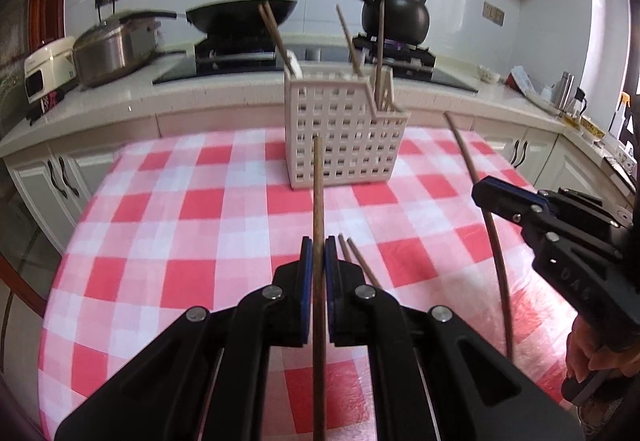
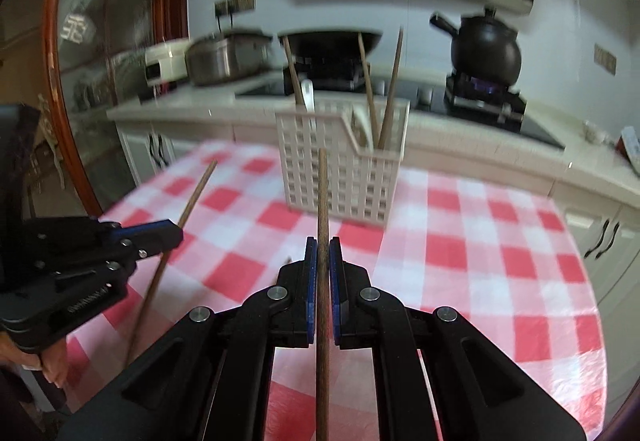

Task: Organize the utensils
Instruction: 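Lift both held chopsticks upright and carry them over the white basket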

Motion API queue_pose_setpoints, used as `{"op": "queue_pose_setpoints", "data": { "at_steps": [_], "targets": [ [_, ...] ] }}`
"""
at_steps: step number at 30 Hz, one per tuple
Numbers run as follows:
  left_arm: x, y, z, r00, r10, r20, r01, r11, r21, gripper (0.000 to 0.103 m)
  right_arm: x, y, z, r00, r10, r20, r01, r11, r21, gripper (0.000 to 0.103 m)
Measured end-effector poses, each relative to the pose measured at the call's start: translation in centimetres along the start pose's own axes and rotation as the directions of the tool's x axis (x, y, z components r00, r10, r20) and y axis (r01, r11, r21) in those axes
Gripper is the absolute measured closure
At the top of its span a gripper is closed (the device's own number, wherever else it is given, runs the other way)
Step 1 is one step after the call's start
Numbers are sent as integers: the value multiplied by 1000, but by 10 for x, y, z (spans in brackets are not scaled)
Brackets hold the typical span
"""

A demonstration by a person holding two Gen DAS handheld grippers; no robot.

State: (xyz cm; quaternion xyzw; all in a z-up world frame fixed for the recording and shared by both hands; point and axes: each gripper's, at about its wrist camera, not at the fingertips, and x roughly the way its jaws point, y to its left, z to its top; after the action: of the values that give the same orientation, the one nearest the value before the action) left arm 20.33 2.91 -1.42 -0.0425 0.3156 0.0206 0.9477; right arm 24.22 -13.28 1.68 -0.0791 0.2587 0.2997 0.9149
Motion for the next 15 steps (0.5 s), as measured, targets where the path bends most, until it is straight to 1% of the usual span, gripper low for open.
{"op": "queue_pose_setpoints", "data": {
  "at_steps": [5, 15],
  "targets": [
    [-28, -4, 11, 998, -2, 66, 2, 1000, 11, 97, -24, 3, 12, 999, -1, 50, 1, 1000, -13, 96],
    [-61, -14, 14, 992, -7, 123, 2, 999, 39, 97, -50, 7, 15, 996, -11, 92, 13, 1000, -26, 96]
  ]
}}
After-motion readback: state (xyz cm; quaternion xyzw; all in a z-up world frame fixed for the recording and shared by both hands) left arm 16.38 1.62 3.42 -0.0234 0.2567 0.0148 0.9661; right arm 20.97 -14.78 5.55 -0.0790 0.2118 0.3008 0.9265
